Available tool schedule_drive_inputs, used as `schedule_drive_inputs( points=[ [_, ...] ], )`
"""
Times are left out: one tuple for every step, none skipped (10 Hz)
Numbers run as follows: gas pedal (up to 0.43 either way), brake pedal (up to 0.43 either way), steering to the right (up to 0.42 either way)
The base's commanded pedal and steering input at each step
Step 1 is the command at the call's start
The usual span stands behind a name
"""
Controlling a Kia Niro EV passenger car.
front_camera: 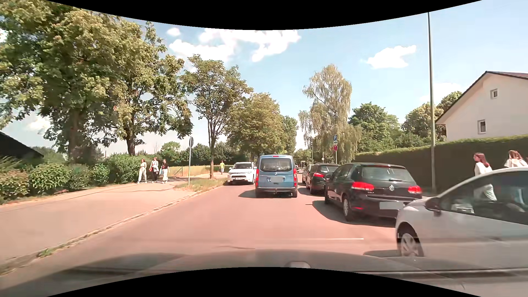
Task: Follow the waypoints while adhering to traffic rules and regulations
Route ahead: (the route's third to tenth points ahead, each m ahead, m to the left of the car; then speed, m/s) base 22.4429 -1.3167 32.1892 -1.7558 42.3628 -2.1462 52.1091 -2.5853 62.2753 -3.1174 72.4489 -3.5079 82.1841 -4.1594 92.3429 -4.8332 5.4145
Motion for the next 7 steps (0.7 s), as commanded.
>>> schedule_drive_inputs(
  points=[
    [0.268,0.000,0.011],
    [0.268,0.000,0.011],
    [0.268,0.000,0.012],
    [0.268,0.000,0.012],
    [0.268,0.000,0.011],
    [0.268,0.000,0.011],
    [0.260,0.000,0.006]
  ],
)
